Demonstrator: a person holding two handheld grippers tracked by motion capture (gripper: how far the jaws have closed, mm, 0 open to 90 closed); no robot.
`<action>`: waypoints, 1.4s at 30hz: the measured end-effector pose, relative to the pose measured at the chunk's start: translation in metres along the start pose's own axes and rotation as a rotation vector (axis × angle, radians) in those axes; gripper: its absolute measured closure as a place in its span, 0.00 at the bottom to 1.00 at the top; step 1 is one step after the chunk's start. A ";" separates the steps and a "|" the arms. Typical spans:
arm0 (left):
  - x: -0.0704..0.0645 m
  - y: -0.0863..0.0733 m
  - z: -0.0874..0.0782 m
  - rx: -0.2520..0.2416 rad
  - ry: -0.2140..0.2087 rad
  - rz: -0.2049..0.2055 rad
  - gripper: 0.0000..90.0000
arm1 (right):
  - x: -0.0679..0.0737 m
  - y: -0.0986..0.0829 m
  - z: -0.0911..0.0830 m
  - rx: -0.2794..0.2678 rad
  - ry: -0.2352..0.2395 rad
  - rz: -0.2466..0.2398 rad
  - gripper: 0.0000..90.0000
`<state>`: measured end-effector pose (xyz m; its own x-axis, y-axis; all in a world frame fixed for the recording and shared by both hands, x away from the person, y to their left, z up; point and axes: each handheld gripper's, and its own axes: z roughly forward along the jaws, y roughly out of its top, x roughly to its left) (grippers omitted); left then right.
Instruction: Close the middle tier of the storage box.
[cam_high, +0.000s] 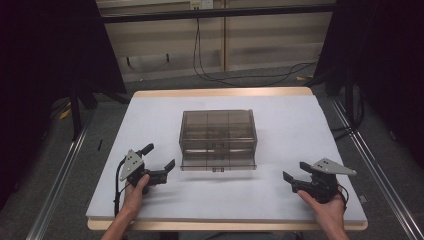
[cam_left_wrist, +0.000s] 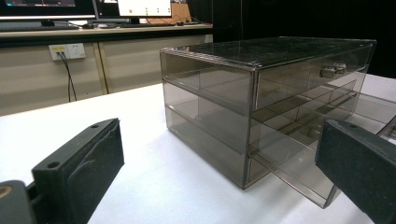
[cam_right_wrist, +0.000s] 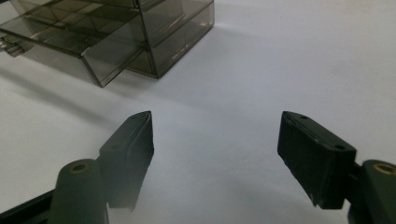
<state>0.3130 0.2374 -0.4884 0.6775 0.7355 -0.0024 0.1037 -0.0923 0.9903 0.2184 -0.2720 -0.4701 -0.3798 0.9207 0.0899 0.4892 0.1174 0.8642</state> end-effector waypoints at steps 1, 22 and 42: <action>0.000 0.000 0.000 0.000 0.000 0.000 0.01 | 0.001 -0.001 0.000 -0.009 -0.009 0.001 0.33; 0.000 0.000 0.000 -0.002 -0.004 0.010 0.01 | 0.024 0.000 0.002 -0.013 0.154 0.005 0.69; 0.002 0.000 -0.002 0.013 -0.009 0.030 0.01 | 0.052 0.003 0.007 0.023 0.312 -0.066 0.99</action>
<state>0.3128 0.2399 -0.4880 0.6869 0.7263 0.0261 0.0923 -0.1228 0.9881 0.2057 -0.2214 -0.4668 -0.6323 0.7523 0.1849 0.4720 0.1848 0.8620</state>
